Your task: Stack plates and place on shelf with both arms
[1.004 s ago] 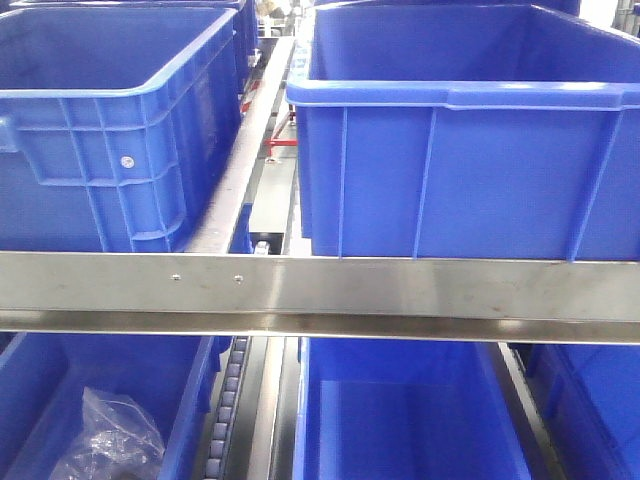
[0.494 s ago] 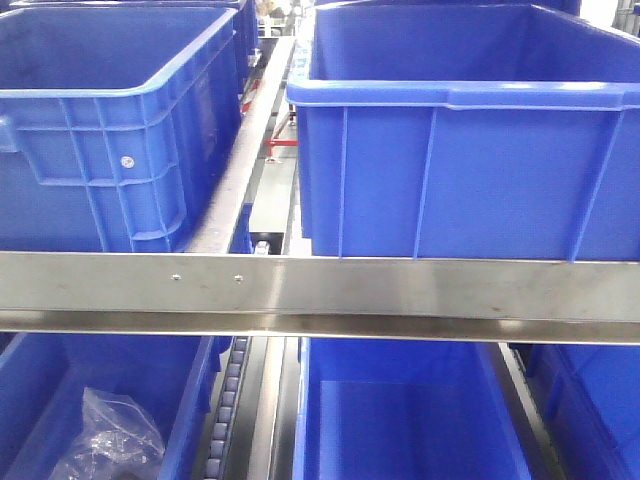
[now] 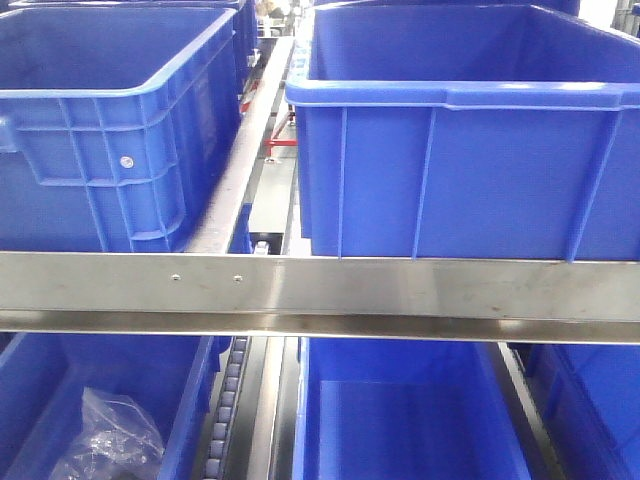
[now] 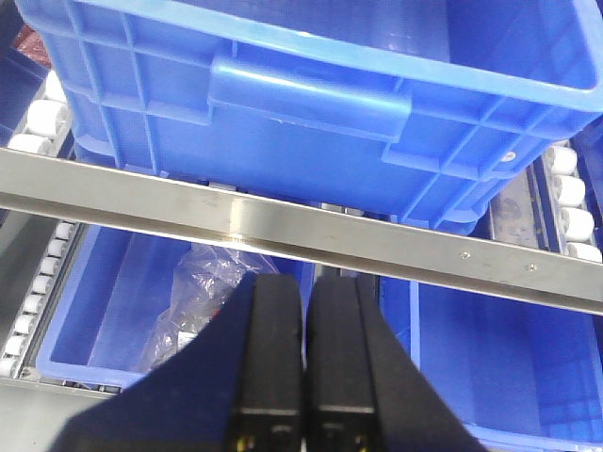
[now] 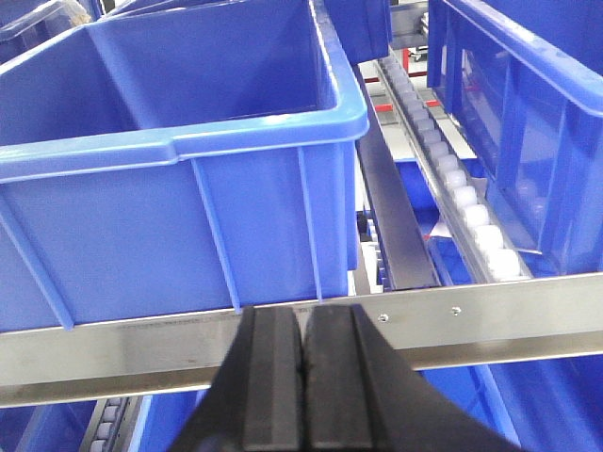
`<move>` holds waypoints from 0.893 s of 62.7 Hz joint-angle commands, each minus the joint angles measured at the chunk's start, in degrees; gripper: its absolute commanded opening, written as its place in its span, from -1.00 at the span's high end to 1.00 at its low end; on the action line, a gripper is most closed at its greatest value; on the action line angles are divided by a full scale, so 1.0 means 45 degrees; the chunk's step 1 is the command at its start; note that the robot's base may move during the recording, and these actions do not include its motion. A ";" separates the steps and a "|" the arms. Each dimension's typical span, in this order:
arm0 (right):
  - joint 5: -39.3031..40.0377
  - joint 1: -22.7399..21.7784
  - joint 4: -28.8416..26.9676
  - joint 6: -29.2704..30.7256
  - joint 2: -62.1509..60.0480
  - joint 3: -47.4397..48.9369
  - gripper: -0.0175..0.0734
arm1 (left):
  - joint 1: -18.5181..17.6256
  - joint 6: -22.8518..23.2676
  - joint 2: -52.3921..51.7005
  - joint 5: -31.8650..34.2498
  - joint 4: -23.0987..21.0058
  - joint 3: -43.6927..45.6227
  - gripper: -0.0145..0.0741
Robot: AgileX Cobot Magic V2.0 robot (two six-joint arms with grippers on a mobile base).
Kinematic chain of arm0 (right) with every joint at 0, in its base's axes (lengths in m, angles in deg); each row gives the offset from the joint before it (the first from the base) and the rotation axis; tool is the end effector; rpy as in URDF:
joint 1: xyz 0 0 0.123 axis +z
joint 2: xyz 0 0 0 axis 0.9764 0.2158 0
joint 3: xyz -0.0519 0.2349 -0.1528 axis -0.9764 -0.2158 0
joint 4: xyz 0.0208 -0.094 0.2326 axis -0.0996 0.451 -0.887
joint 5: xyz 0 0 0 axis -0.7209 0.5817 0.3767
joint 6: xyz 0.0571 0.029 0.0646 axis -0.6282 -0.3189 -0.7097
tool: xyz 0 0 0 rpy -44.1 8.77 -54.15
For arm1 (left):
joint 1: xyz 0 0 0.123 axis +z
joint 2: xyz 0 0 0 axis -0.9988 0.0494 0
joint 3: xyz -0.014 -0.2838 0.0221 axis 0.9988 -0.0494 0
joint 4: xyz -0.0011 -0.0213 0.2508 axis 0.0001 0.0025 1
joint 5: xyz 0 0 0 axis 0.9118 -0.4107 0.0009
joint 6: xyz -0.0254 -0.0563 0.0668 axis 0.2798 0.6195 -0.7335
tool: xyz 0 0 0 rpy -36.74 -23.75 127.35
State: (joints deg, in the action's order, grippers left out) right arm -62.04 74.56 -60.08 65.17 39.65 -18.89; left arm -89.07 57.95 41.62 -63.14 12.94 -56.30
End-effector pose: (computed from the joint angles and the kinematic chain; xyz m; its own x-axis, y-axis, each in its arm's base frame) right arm 0.0568 -0.0022 0.1960 -0.0147 0.1814 -0.9833 0.0468 0.9824 0.1806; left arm 0.1335 -0.0091 0.2720 -0.4757 -0.1975 -0.8571 -0.0241 0.9770 -0.2118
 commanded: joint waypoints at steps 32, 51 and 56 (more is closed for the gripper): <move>0.1176 0.0021 0.0134 0.0050 -0.0277 0.0207 0.49 | -0.0418 0.0010 -0.1245 0.1413 0.0738 -0.0016 0.47; 0.1176 0.0021 0.0134 0.0050 -0.0277 0.0207 0.49 | -0.0442 0.0010 -0.6137 0.5176 0.1294 -0.4842 0.47; 0.1176 0.0021 0.0134 0.0050 -0.0277 0.0207 0.49 | -0.0442 0.0010 -0.7144 0.5293 0.1268 -0.5798 0.47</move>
State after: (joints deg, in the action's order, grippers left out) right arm -62.04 74.56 -60.08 65.17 39.65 -18.89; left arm -90.76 57.95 12.43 -46.06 18.76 -80.69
